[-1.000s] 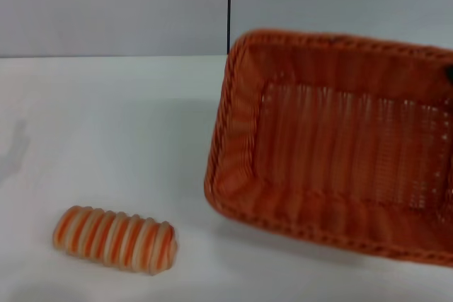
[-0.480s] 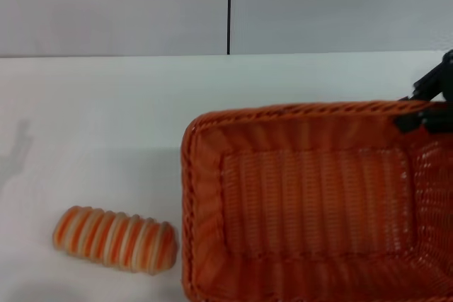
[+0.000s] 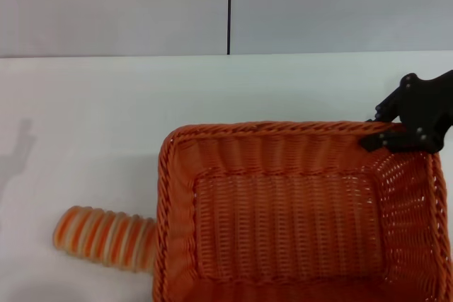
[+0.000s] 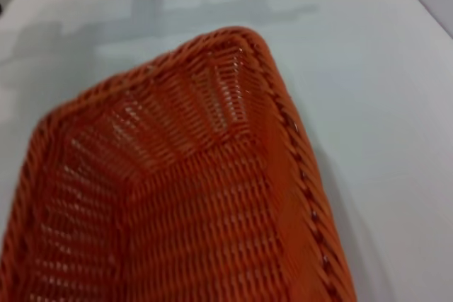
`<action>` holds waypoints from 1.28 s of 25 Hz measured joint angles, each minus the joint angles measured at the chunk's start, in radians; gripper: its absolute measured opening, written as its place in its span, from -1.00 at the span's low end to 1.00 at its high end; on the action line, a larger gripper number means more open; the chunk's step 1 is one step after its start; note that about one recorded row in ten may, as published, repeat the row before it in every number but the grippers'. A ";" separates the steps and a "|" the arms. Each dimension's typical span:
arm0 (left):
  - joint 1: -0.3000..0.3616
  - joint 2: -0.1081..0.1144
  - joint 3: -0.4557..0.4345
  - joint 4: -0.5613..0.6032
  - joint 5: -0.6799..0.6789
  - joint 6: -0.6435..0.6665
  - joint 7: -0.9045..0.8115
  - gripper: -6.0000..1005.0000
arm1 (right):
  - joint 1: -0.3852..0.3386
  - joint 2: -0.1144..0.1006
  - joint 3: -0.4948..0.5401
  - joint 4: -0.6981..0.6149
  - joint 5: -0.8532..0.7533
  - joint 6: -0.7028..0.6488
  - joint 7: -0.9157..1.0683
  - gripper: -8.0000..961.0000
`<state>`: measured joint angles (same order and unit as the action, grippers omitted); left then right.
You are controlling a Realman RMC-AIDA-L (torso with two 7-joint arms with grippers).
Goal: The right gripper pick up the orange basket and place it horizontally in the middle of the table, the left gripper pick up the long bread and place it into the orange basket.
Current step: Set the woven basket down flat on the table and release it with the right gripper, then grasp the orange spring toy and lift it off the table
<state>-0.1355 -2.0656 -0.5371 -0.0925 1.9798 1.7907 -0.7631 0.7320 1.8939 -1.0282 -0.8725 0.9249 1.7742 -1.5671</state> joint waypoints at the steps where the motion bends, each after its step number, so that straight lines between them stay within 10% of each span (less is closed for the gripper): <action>1: 0.002 0.000 0.004 0.000 0.000 0.001 -0.002 0.62 | 0.001 0.006 0.000 0.002 -0.002 -0.002 -0.005 -0.66; 17: 0.008 0.000 0.027 0.002 0.001 0.001 -0.013 0.62 | 0.011 0.039 0.129 -0.002 -0.001 -0.041 0.020 -0.53; 26: 0.007 0.001 0.047 0.010 0.000 0.001 -0.013 0.62 | -0.072 0.041 0.334 0.004 0.108 -0.061 -0.042 0.08; 32: -0.019 0.007 0.126 0.104 0.001 0.001 -0.060 0.62 | -0.195 0.042 0.540 0.096 0.349 -0.075 -0.115 0.08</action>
<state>-0.1541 -2.0585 -0.4115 0.0119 1.9809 1.7918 -0.8229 0.5367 1.9358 -0.4883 -0.7764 1.2741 1.6992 -1.6821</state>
